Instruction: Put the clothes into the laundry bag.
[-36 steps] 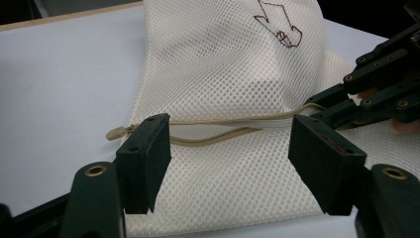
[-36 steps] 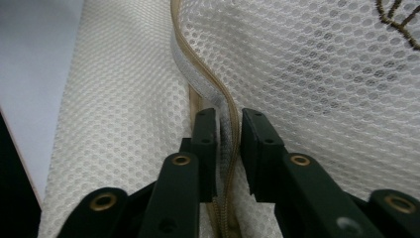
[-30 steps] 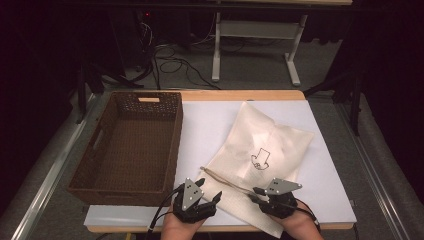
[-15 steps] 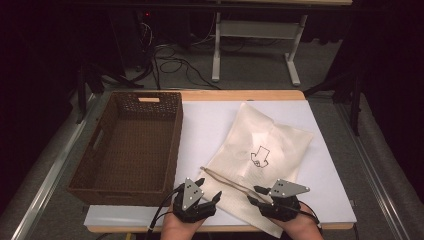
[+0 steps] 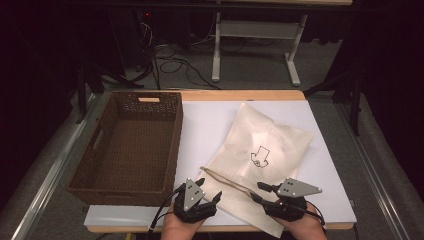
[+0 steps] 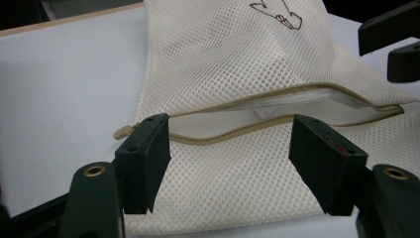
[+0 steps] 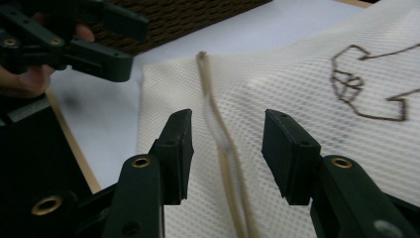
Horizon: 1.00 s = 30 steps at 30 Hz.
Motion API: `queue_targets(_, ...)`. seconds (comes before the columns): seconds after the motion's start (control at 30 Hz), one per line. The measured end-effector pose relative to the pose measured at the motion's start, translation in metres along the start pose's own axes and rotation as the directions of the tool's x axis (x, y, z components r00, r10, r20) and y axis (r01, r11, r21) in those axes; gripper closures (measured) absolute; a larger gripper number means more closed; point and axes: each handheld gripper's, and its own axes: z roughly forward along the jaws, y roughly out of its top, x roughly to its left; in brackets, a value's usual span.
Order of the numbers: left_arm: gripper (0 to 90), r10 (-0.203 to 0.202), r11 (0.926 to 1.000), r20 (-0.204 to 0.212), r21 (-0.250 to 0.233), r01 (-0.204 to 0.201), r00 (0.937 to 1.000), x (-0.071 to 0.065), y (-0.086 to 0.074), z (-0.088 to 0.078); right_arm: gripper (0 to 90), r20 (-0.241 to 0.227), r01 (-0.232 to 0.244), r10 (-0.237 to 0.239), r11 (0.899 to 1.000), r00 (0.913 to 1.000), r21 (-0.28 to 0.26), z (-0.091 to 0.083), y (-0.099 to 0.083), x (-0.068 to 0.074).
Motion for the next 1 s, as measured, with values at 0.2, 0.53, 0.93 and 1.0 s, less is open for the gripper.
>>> queue_targets(0.2, 32.6, 0.006, 1.0, -0.006, -0.003, -0.006, 1.0, 0.001, 0.001, -0.001, 55.5, 0.09, -0.079, 0.08, 0.997, 0.9927, -0.01, -0.014, -0.009, -0.024)
queue_targets(0.53, 32.6, 0.006, 1.0, -0.002, -0.005, -0.006, 1.0, 0.001, 0.001, -0.001, 40.3, 0.277, -0.197, 0.191, 0.98, 0.9417, -0.008, -0.035, -0.036, -0.054)
queue_targets(0.93, 32.6, -0.001, 1.0, 0.002, -0.004, 0.001, 1.0, 0.001, 0.001, -0.001, 21.5, 0.352, -0.33, 0.266, 0.935, 0.8974, 0.133, -0.02, -0.062, -0.076)
queue_targets(1.0, 32.6, -0.002, 1.0, 0.003, -0.004, 0.002, 1.0, 0.001, 0.001, -0.001, 36.7, 0.307, -0.306, 0.257, 0.944, 0.9164, 0.124, -0.02, -0.062, -0.071)
